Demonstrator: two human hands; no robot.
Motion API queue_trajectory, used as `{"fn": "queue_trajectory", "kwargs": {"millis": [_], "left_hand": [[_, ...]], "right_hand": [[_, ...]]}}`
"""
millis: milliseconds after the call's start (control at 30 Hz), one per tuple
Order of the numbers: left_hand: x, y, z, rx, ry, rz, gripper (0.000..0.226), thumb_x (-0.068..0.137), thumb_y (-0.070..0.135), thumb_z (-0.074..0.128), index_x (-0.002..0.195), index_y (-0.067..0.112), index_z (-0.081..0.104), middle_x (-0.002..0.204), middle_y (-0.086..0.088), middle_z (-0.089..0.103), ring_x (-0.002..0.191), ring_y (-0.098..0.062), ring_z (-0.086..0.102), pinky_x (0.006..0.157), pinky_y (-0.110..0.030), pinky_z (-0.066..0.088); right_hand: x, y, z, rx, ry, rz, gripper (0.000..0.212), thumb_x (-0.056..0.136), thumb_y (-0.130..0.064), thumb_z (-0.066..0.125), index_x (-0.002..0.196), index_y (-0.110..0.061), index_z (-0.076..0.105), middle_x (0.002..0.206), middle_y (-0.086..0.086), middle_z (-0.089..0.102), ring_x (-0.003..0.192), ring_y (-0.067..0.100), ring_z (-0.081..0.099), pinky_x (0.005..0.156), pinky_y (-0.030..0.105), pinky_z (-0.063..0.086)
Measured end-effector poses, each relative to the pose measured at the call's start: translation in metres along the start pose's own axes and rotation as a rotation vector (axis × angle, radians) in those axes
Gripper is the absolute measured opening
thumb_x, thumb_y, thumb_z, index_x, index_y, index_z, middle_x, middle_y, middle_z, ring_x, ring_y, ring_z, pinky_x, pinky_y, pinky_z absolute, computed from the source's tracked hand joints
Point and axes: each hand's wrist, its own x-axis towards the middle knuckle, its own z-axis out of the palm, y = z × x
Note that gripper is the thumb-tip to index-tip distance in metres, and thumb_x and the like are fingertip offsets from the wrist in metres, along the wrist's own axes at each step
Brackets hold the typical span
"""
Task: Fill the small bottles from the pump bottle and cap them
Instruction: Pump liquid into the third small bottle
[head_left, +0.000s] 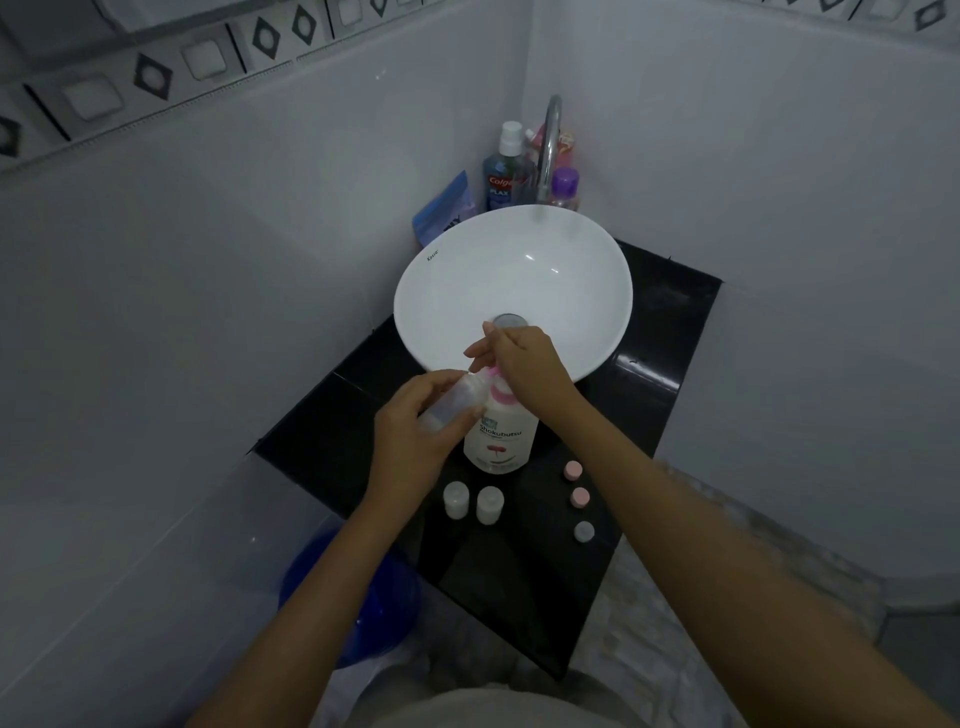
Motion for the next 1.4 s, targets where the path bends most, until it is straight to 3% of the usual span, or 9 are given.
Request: {"fn": "queue_trajectory", "kwargs": {"millis": [200, 333, 533, 733, 867, 1000, 1133, 1267, 1400], "left_hand": [[0.003, -0.005, 0.0, -0.039, -0.031, -0.059, 0.034, 0.078, 0.018, 0.074, 0.111, 0.015, 0.067, 0.106, -0.003, 0.068, 0.099, -0.008, 0.064, 0.081, -0.019, 0.052], [0.005, -0.001, -0.004, -0.053, -0.033, -0.043, 0.035, 0.078, 0.013, 0.075, 0.112, 0.011, 0.067, 0.105, -0.003, 0.068, 0.098, -0.005, 0.063, 0.082, -0.016, 0.051], [0.007, 0.001, -0.005, -0.079, -0.037, -0.038, 0.035, 0.078, 0.01, 0.074, 0.113, 0.011, 0.066, 0.106, 0.0, 0.067, 0.098, 0.002, 0.061, 0.081, -0.009, 0.049], [0.005, -0.003, -0.004, -0.083, -0.057, -0.083, 0.036, 0.077, 0.009, 0.074, 0.112, 0.007, 0.067, 0.108, -0.008, 0.068, 0.103, -0.014, 0.063, 0.081, -0.012, 0.05], [0.006, 0.001, -0.006, -0.083, -0.056, -0.052, 0.037, 0.078, 0.01, 0.074, 0.114, 0.01, 0.067, 0.109, -0.005, 0.068, 0.101, -0.004, 0.062, 0.082, -0.01, 0.049], [0.009, 0.001, -0.007, -0.109, -0.059, -0.058, 0.038, 0.078, 0.01, 0.074, 0.115, 0.009, 0.066, 0.112, -0.006, 0.068, 0.105, -0.011, 0.063, 0.087, -0.016, 0.051], [0.009, -0.001, -0.007, -0.093, -0.076, -0.067, 0.037, 0.078, 0.011, 0.074, 0.114, 0.008, 0.067, 0.11, -0.007, 0.068, 0.103, -0.011, 0.063, 0.085, -0.016, 0.051], [0.008, -0.001, -0.006, -0.097, -0.069, -0.068, 0.037, 0.077, 0.011, 0.075, 0.113, 0.009, 0.067, 0.108, -0.007, 0.068, 0.101, -0.008, 0.063, 0.084, -0.015, 0.051], [0.008, 0.001, -0.007, -0.089, -0.055, -0.052, 0.038, 0.078, 0.015, 0.074, 0.115, 0.012, 0.067, 0.109, -0.002, 0.067, 0.103, -0.004, 0.062, 0.085, -0.013, 0.05]], "right_hand": [[-0.002, 0.015, 0.007, 0.011, -0.006, 0.042, 0.045, 0.099, -0.028, 0.037, 0.084, -0.006, 0.073, 0.079, 0.008, 0.071, 0.077, 0.02, 0.064, 0.067, 0.025, 0.047], [0.002, 0.007, -0.002, -0.04, -0.07, 0.016, 0.043, 0.098, -0.032, 0.04, 0.084, -0.01, 0.075, 0.069, -0.009, 0.069, 0.071, 0.003, 0.062, 0.07, 0.02, 0.044], [0.002, 0.007, -0.002, 0.016, -0.037, -0.021, 0.045, 0.099, -0.033, 0.038, 0.083, -0.012, 0.075, 0.07, -0.011, 0.069, 0.066, -0.006, 0.061, 0.071, 0.017, 0.043], [-0.001, 0.016, 0.004, -0.001, -0.049, 0.022, 0.046, 0.099, -0.03, 0.036, 0.084, -0.01, 0.074, 0.076, -0.005, 0.07, 0.072, 0.004, 0.06, 0.069, 0.025, 0.044], [0.002, 0.004, -0.006, -0.024, -0.105, -0.031, 0.043, 0.098, -0.034, 0.038, 0.087, -0.014, 0.075, 0.079, -0.006, 0.072, 0.07, -0.005, 0.06, 0.072, 0.018, 0.043], [0.001, 0.005, -0.003, 0.057, -0.025, -0.03, 0.044, 0.098, -0.03, 0.039, 0.083, -0.011, 0.075, 0.073, -0.004, 0.071, 0.074, 0.008, 0.063, 0.077, 0.025, 0.048], [-0.001, 0.012, 0.004, 0.053, -0.014, 0.016, 0.044, 0.098, -0.029, 0.038, 0.08, -0.013, 0.075, 0.072, -0.009, 0.07, 0.073, 0.003, 0.062, 0.069, 0.02, 0.046], [0.0, 0.01, -0.001, 0.018, -0.066, 0.008, 0.044, 0.099, -0.029, 0.038, 0.086, -0.008, 0.075, 0.078, -0.001, 0.071, 0.078, 0.009, 0.064, 0.076, 0.025, 0.047], [0.0, 0.003, -0.003, 0.026, -0.041, -0.045, 0.043, 0.099, -0.028, 0.039, 0.089, -0.007, 0.075, 0.079, 0.0, 0.071, 0.077, 0.005, 0.063, 0.076, 0.019, 0.046]]}}
